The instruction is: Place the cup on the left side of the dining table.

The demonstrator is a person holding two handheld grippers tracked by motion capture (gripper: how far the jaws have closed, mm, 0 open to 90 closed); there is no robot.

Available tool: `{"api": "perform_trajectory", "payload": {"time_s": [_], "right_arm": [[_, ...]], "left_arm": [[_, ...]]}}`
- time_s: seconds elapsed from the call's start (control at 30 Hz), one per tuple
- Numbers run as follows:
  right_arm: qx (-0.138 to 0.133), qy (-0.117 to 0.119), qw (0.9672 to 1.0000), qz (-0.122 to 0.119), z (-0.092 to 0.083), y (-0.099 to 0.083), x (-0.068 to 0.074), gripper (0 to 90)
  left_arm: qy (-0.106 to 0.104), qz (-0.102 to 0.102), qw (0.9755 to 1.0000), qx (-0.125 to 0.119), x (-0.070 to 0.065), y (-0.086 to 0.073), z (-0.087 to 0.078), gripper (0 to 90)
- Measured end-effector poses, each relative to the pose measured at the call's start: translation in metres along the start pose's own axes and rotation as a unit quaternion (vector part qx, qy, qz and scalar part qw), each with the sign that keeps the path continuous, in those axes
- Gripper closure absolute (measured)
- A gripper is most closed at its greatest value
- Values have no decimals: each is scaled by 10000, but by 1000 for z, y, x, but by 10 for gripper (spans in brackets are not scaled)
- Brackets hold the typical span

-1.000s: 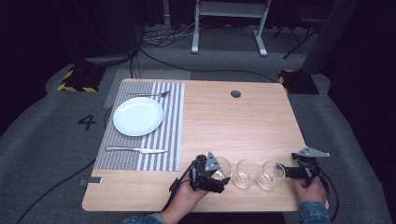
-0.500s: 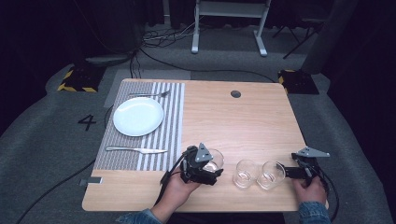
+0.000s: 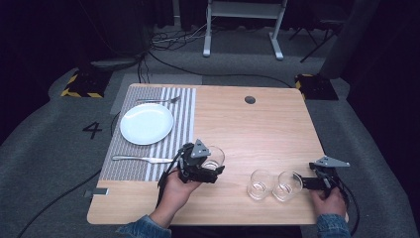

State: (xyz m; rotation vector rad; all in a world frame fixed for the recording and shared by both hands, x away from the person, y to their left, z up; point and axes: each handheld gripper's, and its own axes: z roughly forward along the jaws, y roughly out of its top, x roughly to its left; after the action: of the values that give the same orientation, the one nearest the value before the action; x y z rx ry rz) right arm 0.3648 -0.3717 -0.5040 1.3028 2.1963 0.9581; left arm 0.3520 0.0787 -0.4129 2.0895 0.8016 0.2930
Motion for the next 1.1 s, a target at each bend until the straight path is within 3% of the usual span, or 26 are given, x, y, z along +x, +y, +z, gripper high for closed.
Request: {"api": "perform_trajectory", "payload": {"time_s": [0.23, 0.5, 1.1], "right_arm": [[-1, -6, 10000, 6, 0, 0, 0, 144], [0, -3, 10000, 3, 0, 0, -1, 144], [-1, -3, 10000, 4, 0, 0, -1, 144]], "left_arm": [[169, -26, 9999, -1, 14, 4, -11, 198], [347, -266, 9990, -108, 43, 7, -27, 198], [705, -559, 9956, -268, 79, 9, -42, 198]]}}
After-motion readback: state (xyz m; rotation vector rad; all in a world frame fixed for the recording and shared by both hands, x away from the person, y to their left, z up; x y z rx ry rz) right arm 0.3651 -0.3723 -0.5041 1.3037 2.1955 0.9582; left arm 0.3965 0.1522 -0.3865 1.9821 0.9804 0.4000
